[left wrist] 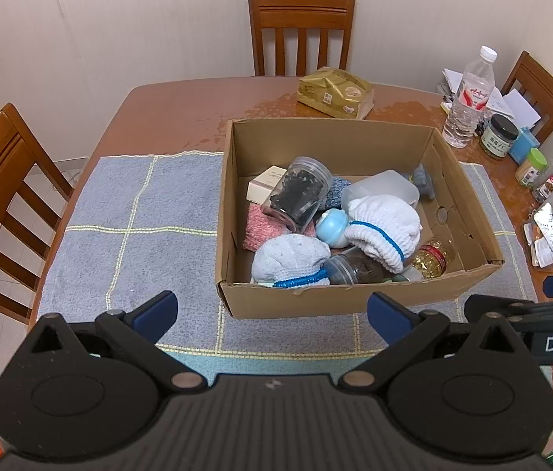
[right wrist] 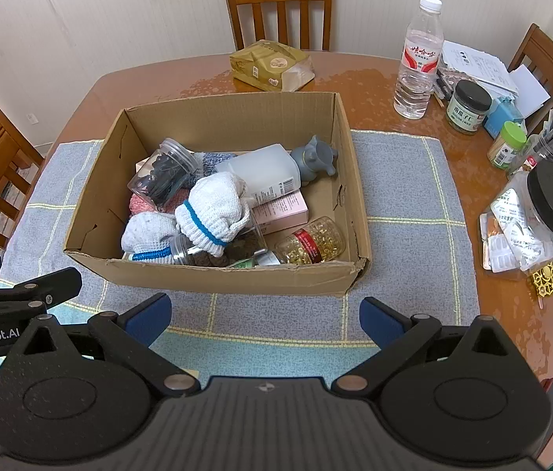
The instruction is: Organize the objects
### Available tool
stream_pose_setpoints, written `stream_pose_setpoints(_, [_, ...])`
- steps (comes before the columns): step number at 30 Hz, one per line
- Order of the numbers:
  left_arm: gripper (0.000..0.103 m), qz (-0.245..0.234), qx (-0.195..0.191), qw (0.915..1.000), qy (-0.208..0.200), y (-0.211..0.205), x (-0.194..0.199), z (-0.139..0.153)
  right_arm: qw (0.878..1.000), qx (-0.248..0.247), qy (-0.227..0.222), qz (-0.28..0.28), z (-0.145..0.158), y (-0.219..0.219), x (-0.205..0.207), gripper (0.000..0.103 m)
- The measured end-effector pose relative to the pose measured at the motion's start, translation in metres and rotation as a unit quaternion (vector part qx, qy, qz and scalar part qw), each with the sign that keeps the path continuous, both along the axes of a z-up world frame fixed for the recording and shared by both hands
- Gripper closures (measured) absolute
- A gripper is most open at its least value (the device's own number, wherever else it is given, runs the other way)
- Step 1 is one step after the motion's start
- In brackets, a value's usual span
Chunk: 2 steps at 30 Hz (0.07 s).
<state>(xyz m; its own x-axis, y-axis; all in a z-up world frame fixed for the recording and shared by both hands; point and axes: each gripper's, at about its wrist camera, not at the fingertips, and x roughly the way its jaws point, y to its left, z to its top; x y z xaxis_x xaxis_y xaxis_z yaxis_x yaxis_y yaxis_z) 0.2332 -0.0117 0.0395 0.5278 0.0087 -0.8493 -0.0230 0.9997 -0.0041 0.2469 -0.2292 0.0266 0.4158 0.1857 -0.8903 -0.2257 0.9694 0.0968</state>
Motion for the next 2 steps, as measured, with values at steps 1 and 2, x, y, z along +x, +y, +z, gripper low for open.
stream_pose_setpoints(1, [0.001,0.000,0.000,1.0000,0.000,0.0000,0.0000,-0.0001,1.000,0.000,0.000,0.000,0.0002,-0.0001,0.0004,0.000])
stream_pose_setpoints(2, [0.001,0.000,-0.001,1.0000,0.001,0.0004,0.0002,-0.0004,1.000,0.000,0.000,0.000,0.0003,-0.0002,0.0004,0.000])
